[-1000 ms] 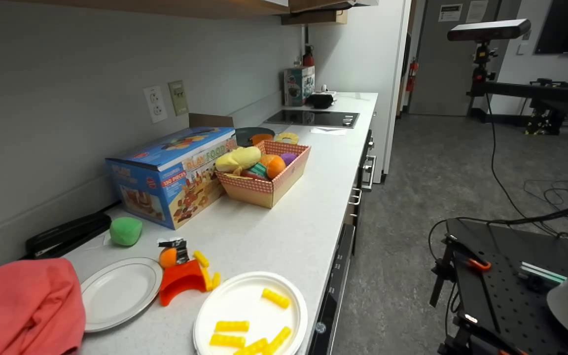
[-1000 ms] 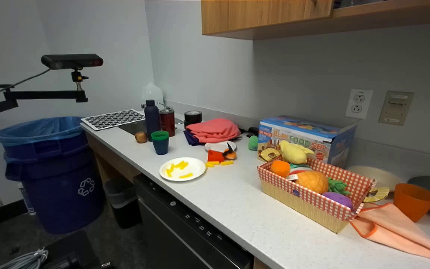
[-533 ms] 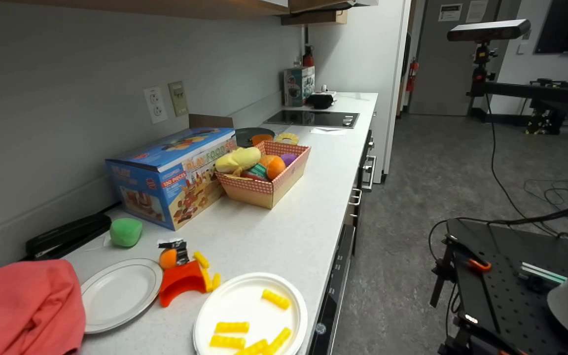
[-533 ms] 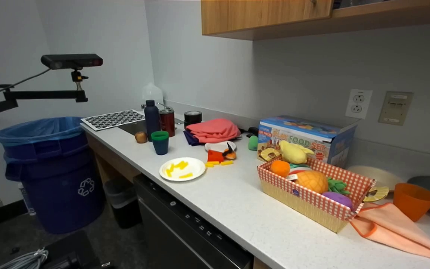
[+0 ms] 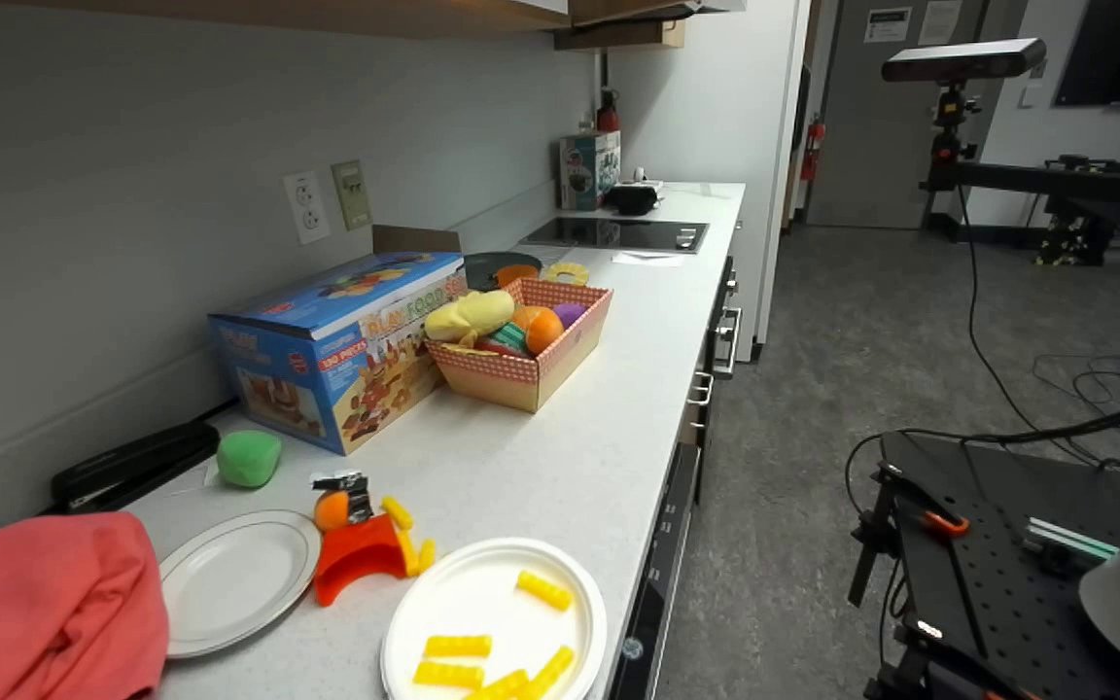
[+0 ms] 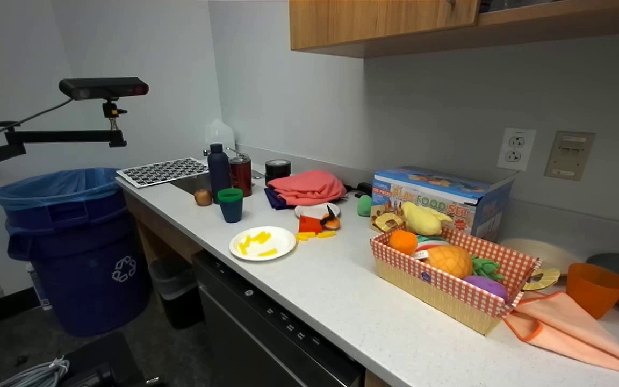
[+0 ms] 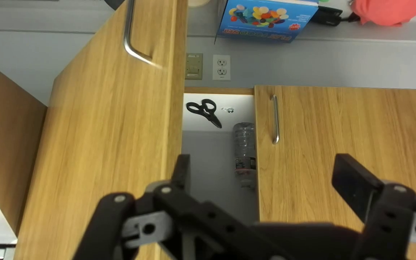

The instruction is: Close the top cabinet drawer door on the right

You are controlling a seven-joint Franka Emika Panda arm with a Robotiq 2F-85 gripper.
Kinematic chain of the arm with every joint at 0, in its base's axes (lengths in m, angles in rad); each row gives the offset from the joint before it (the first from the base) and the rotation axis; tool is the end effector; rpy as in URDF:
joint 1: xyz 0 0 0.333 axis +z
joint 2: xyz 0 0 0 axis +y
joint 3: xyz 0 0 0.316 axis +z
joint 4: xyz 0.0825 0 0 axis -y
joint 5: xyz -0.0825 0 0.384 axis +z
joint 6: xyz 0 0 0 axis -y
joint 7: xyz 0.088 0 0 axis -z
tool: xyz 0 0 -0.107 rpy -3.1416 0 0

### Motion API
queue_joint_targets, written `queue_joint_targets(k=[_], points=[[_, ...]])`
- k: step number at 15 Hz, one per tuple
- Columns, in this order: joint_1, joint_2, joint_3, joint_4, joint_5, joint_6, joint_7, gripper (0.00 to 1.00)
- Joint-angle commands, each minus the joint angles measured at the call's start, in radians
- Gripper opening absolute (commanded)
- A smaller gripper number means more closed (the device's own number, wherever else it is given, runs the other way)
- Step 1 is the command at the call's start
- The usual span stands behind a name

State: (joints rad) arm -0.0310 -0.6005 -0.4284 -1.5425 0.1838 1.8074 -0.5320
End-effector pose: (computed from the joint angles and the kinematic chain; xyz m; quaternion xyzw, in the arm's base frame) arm 0.2443 -0.2335 0.9058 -0.8957 -0.0318 -0.4434 0.0001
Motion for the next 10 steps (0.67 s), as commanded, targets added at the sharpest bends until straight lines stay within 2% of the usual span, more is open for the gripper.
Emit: queue_joint_targets(k=[1,6,10], points=[[0.003,0.026,-0.009,-0.002,-0.005,0.074,0.014,1.00],[-0.006,0.109,-0.046,-0.028,0.002,0.236,0.015,1.00],[-0.005,0.158,-0.068,-0.027,0.025,0.221,0.005,1.00]])
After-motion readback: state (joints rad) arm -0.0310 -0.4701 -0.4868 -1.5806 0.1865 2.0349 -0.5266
